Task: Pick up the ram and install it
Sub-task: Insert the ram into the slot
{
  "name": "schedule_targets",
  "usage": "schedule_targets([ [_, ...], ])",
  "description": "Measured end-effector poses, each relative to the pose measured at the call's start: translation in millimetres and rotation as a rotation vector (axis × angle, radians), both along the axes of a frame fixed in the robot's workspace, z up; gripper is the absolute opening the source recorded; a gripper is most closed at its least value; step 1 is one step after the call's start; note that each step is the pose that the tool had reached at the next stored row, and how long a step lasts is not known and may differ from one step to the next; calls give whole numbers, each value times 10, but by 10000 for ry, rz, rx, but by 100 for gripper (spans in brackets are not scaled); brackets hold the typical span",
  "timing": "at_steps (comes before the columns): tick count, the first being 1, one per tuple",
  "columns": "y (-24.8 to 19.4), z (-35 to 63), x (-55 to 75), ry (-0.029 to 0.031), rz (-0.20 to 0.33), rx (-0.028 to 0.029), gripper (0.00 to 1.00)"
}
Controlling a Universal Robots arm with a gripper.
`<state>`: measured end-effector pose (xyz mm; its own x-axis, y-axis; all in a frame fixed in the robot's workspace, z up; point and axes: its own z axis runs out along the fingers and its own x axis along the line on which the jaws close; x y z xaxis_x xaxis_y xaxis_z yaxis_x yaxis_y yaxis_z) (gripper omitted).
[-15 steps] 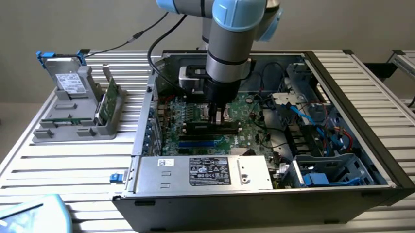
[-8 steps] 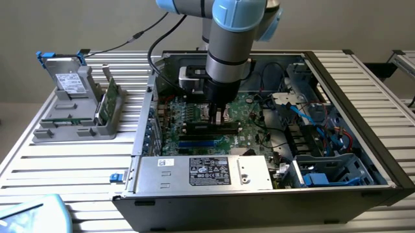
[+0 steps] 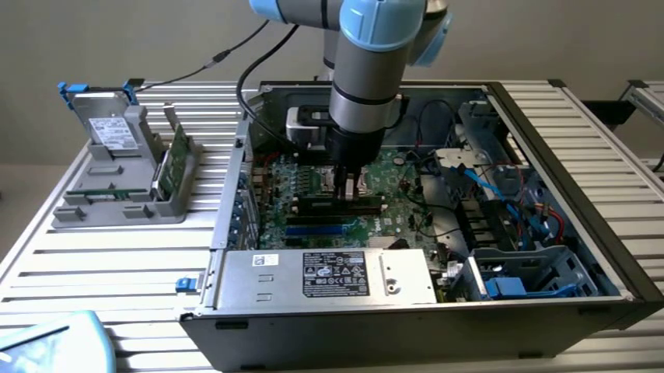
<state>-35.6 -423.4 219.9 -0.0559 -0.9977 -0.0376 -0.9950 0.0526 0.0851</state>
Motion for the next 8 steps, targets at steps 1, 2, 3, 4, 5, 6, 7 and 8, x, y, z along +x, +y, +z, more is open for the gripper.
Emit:
schedule_targets([
  [1, 0, 0, 0, -1, -1, 1, 15],
  [2, 0, 0, 0, 0, -2, 0, 15],
  [3, 0, -1, 0, 0, -3, 0, 15],
  [4, 0, -1, 0, 0, -4, 0, 15],
  [5, 0, -2, 0, -1, -5, 1, 15],
  [6, 0, -2, 0, 0, -6, 0, 15],
  [7, 0, -4, 3, -1, -5, 1, 15],
  [8, 0, -5, 5, 0, -5, 1, 15],
])
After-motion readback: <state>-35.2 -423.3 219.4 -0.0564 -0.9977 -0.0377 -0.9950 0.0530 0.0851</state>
